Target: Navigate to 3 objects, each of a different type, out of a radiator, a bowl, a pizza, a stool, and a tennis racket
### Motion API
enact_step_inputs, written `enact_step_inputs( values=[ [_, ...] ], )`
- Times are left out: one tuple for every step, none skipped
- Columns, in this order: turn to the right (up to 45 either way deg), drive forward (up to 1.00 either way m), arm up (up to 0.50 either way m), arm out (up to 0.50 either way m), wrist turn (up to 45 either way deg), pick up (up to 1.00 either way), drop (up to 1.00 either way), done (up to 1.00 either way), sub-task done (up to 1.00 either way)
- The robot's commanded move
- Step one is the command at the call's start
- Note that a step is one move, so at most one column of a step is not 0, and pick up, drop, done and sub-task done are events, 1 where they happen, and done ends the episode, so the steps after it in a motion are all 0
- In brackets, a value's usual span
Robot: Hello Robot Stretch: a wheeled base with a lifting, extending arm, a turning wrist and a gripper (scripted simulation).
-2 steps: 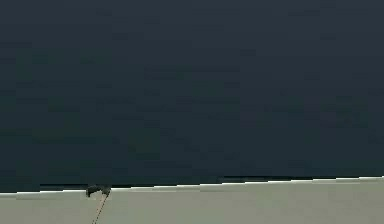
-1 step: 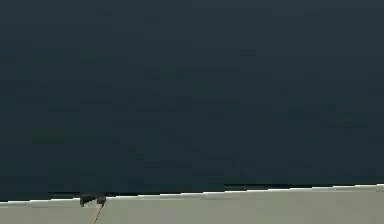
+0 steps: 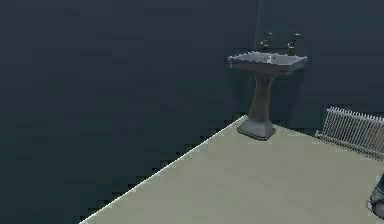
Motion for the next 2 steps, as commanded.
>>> enact_step_inputs(
  values=[
    [39.0,0.0,0.0,0.0,0.0,0.0,0.0,0.0,0.0],
    [0.0,1.0,0.0,0.0,0.0,0.0,0.0,0.0,0.0]
  ],
)
